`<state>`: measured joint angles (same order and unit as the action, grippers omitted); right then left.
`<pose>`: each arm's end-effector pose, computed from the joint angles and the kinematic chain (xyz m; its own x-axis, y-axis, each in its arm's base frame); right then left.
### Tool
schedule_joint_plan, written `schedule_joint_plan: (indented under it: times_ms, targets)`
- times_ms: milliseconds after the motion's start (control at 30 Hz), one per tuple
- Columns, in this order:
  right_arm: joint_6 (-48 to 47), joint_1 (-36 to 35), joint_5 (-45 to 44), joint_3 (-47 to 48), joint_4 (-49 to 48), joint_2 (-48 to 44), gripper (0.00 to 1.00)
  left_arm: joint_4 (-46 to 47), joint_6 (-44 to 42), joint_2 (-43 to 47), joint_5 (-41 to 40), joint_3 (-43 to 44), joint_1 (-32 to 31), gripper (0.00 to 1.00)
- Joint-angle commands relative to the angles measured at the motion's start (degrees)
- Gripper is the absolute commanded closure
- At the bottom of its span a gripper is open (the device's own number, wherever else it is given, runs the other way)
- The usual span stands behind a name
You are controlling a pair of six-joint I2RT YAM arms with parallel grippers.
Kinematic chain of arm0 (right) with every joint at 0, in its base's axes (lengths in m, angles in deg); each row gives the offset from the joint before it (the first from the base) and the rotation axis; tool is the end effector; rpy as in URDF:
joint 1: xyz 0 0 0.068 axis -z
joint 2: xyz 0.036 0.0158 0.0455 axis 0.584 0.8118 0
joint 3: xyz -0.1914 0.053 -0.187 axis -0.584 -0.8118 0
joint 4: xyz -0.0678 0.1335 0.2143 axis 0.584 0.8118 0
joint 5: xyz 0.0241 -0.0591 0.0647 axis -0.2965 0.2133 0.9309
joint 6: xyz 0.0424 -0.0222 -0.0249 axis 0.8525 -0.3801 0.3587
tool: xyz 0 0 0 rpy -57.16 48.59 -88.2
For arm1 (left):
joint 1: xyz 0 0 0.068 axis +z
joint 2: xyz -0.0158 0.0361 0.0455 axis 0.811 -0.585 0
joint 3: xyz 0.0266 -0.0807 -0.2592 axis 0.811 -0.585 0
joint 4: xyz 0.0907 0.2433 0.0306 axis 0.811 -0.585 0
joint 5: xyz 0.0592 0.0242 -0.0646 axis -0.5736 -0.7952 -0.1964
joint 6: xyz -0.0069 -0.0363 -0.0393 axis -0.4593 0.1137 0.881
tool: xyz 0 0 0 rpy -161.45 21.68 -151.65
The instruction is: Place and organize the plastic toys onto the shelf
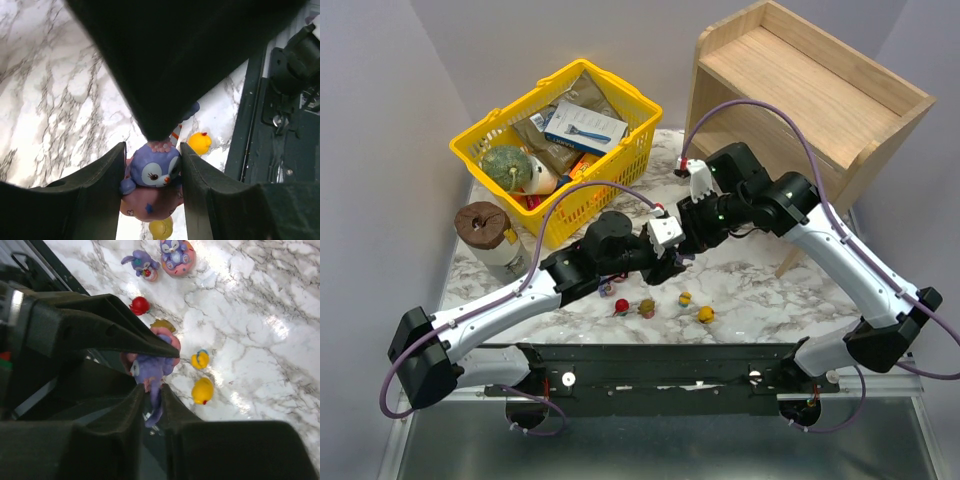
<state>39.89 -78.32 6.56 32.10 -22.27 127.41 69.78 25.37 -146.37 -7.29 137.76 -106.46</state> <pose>0.1970 0.1956 0.4030 -0.6756 -0.4496 -0.5844 -0.6996 0.6412 0.3154 0.1580 -0.2228 0.3173 -0.1606 0.2462 -0.9558 0.9408 0.3311 -0.0728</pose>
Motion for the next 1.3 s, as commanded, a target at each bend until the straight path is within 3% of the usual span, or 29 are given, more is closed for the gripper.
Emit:
schedule_joint_plan:
  times_ms: [0,67,267,533,767,1067,1267]
  targets:
    - [4.35,-0.13,-3.31,4.18,-0.02,-1.53,0.44,0.76,0.82,0.2,-5.12,-0.44,0.33,1.0]
    - [4.97,-0.13,-5.78,4.62,-0.72,-2.32,0.29,1.64,1.26,0.82,-5.12,-1.14,0.24,1.0]
    - [6.55,-0.13,-15.0,8.66,-0.37,-4.6,0.16,7.26,5.2,2.14,-6.17,-1.76,0.33,1.0]
    - [6.29,-0.21,-27.84,8.59,-6.67,-14.17,0.14,18.6,8.81,-6.64,-8.81,3.77,0.68,1.0]
    - [2.6,-0.21,-22.22,-1.35,-22.07,-28.5,0.12,29.24,12.41,-20.78,-7.15,16.4,1.38,1.0]
    - [1.98,-0.13,-21.52,2.69,-17.16,-28.07,0.11,37.06,15.06,-37.4,-6.51,31.97,1.56,1.0]
    - [1.55,-0.21,-21.34,0.85,-17.25,-29.22,0.11,32.68,13.74,-47.77,-6.26,45.94,1.47,1.0]
